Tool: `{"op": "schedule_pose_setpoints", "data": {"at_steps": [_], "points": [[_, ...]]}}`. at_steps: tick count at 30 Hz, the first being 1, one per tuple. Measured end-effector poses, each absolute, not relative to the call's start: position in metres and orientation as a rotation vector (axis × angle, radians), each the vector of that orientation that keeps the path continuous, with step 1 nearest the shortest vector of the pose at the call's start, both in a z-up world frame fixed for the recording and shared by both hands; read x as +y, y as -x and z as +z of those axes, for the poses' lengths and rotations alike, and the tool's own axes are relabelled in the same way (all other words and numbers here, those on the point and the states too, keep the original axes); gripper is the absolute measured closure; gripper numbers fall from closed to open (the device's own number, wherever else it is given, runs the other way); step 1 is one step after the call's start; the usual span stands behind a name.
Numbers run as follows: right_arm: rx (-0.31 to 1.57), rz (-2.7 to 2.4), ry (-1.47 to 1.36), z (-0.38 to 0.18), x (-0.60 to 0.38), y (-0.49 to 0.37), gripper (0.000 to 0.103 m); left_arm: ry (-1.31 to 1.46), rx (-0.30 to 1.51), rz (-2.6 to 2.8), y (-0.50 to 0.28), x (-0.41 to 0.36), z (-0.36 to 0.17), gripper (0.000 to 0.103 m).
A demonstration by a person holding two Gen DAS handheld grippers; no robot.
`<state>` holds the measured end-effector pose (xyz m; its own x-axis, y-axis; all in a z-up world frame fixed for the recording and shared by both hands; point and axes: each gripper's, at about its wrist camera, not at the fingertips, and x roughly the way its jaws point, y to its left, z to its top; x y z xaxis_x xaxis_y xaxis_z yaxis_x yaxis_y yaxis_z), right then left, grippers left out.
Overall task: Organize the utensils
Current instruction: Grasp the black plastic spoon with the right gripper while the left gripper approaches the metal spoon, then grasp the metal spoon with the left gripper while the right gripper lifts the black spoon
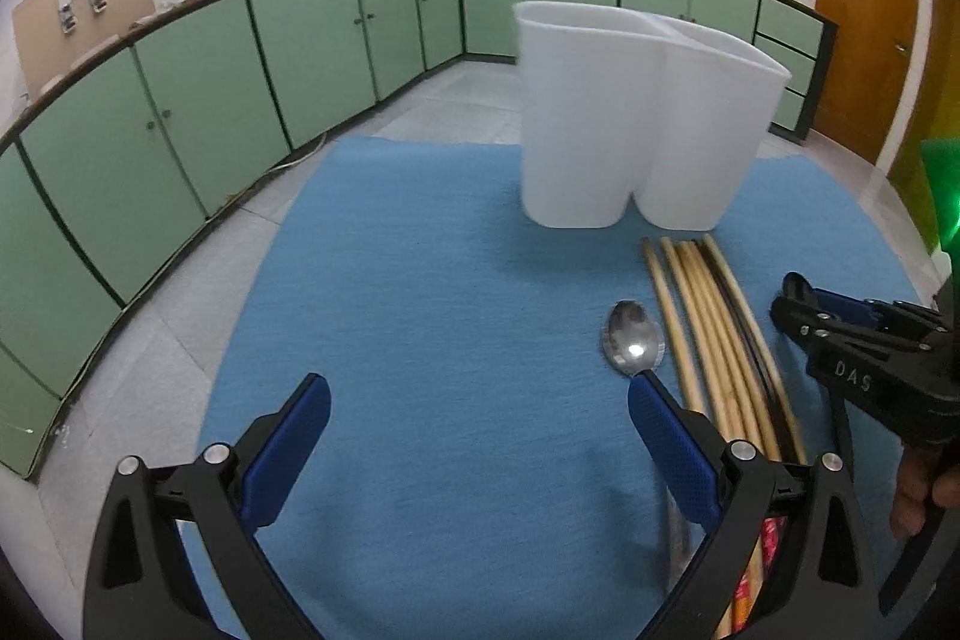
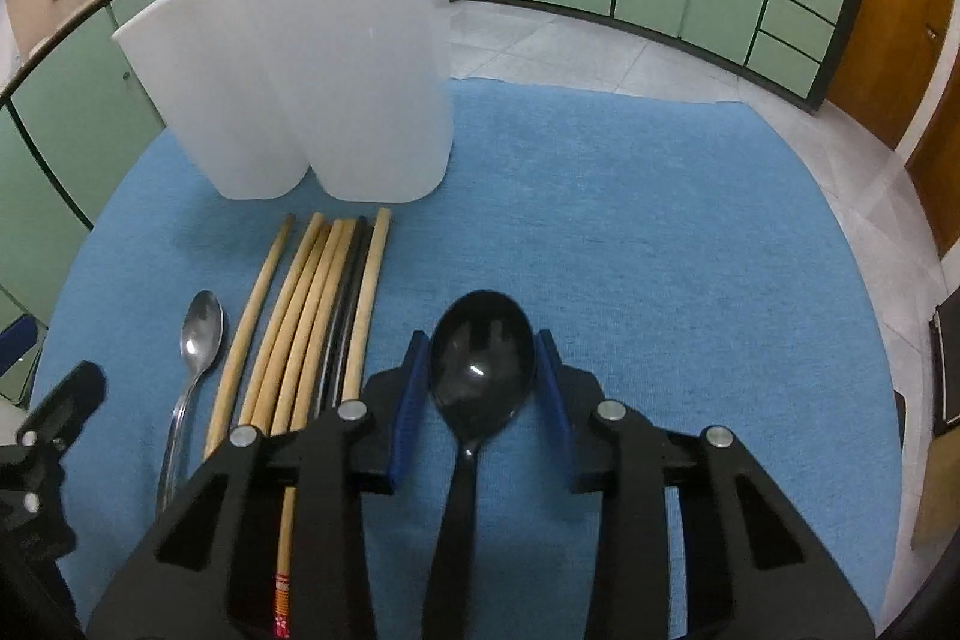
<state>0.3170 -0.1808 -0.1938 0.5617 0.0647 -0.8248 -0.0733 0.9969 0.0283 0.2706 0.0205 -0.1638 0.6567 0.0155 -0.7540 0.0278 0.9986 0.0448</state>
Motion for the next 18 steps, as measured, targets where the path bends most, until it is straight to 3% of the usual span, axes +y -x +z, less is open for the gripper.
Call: {"op": "schedule_pose_setpoints", "data": {"at_steps": [18], "points": [[0.977,0.098,-0.027,-0.190,-0.194,-0.320,0.069,-0.078,0.940,-0.041,-0.315,-0.009,-0.193,0.005]]}}
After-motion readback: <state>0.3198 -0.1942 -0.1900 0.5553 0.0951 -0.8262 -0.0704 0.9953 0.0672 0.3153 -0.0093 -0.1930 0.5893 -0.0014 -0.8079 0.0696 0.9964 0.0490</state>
